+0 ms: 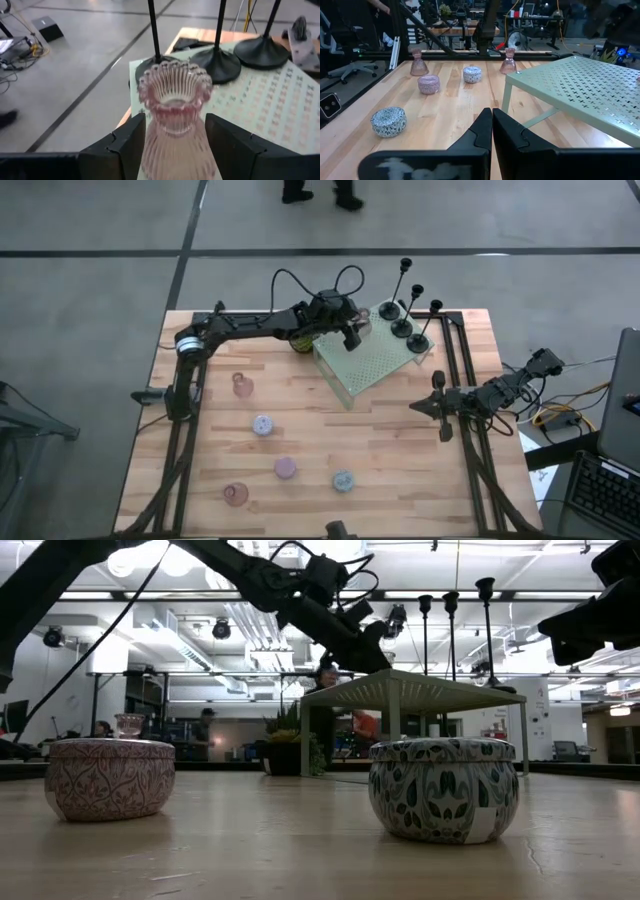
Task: Pick & Place candle stick holders
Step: Put the right pink candle holder on the shelf
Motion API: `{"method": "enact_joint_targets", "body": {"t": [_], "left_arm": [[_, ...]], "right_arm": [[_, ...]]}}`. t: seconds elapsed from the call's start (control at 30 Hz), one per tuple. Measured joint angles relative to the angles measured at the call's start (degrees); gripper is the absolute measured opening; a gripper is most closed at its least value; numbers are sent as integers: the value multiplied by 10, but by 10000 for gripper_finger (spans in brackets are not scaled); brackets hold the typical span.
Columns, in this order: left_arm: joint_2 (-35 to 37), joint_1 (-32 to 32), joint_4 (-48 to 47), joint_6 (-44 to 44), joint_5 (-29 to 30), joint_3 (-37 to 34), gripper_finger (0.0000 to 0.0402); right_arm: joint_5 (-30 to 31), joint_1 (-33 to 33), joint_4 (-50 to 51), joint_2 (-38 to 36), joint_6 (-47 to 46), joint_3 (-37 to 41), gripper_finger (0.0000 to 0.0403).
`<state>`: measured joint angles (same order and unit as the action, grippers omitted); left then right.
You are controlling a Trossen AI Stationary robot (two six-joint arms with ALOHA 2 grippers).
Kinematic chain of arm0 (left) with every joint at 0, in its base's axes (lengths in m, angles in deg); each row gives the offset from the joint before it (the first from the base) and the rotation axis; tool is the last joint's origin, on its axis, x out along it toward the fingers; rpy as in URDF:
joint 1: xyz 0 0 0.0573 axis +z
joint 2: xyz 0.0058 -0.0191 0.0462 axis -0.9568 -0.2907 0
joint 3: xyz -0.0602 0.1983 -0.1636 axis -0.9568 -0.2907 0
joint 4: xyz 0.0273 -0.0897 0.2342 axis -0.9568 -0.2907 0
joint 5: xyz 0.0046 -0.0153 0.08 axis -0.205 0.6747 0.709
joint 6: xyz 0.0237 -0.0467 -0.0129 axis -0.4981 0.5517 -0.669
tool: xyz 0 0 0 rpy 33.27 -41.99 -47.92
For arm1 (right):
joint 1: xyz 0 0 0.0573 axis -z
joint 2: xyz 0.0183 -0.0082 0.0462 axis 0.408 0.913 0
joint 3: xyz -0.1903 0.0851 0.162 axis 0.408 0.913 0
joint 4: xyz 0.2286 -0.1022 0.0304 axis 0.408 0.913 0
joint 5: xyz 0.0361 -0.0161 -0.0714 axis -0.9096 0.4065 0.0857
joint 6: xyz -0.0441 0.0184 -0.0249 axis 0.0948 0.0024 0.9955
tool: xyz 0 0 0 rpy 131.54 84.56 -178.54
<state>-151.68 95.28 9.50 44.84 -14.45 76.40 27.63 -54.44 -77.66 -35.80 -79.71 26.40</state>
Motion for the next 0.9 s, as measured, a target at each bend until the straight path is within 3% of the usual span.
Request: {"method": "enact_joint_targets", "body": {"t": [0.47,0.9], "left_arm": [[20,1,-118,-7,1,-1,197],[19,4,-106,-29,49,-13,98]], "right_arm": [[0,0,0,0,0,0,8],[0,0,0,0,0,0,8]]}}
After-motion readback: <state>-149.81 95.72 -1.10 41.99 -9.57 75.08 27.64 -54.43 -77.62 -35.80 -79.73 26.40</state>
